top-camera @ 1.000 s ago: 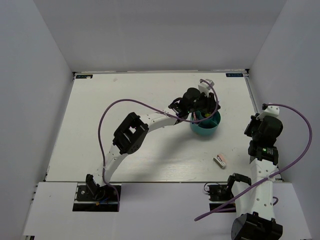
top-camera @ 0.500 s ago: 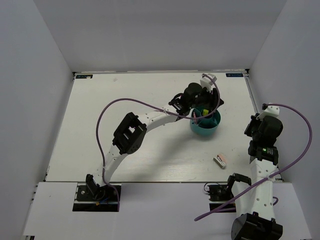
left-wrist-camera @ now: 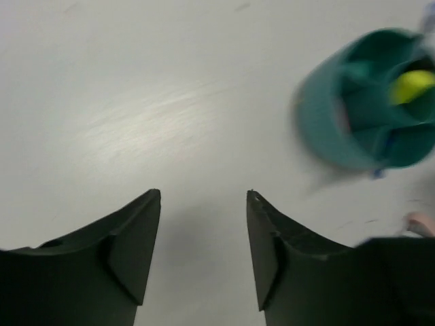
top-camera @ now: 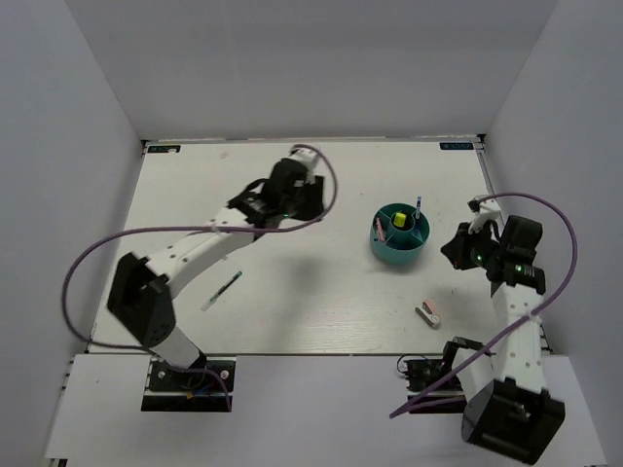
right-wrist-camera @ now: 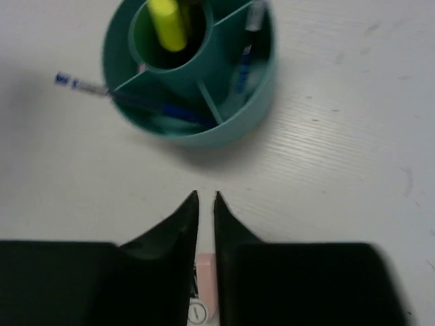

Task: Sort the stationery into containers
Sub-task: Pick up the pen from the center of the board.

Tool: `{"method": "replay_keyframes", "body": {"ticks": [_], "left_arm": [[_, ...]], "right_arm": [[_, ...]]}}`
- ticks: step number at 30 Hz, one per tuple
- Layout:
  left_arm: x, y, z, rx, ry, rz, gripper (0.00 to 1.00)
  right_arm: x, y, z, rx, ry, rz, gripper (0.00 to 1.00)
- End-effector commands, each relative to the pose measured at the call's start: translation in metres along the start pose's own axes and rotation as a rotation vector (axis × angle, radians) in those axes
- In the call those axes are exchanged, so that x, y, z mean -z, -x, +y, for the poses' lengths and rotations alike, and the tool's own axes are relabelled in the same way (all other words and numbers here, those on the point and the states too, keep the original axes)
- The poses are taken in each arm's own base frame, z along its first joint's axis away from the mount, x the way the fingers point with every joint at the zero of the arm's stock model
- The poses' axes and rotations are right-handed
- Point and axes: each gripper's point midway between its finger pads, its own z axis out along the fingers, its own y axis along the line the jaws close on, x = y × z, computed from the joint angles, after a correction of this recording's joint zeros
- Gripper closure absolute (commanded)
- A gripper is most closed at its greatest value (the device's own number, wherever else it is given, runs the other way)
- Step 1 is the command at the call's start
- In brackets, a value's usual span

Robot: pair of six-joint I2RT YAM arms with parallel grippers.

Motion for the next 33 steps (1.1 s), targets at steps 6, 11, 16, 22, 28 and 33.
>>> {"method": "replay_keyframes", "body": {"ticks": [6,11,16,22,28,33], "left_arm": [[0.138,-0.160,0.147,-0.117,0.394,0.647,0.39],[0.135,-0.204,0.160,-0.163,0.378,0.755,0.44],[0.126,-0.208,0.177,-0.221,0.449,0.790,0.44],[0.115,-0.212,0.194,-0.099,0.432,0.799,0.45],[0.104,-0.208,0.205,-0.076,0.409,0.817,0.46],[0.099,-0.222,0.209,-0.057,0.382,0.859,0.47]], "right_arm": [[0.006,0.004,0.070,-0.010,0.521,0.113,0.67],[0.006,0.001,0.067,0.015,0.468,0.097,0.68],[0.009,-0.001,0.068,0.030,0.451,0.078,0.68],[0.010,-0.001,0.069,0.023,0.457,0.085,0.68],[0.012,0.000,0.069,0.041,0.453,0.070,0.68],[0.012,0.001,0.068,0.046,0.444,0.065,0.68]]}}
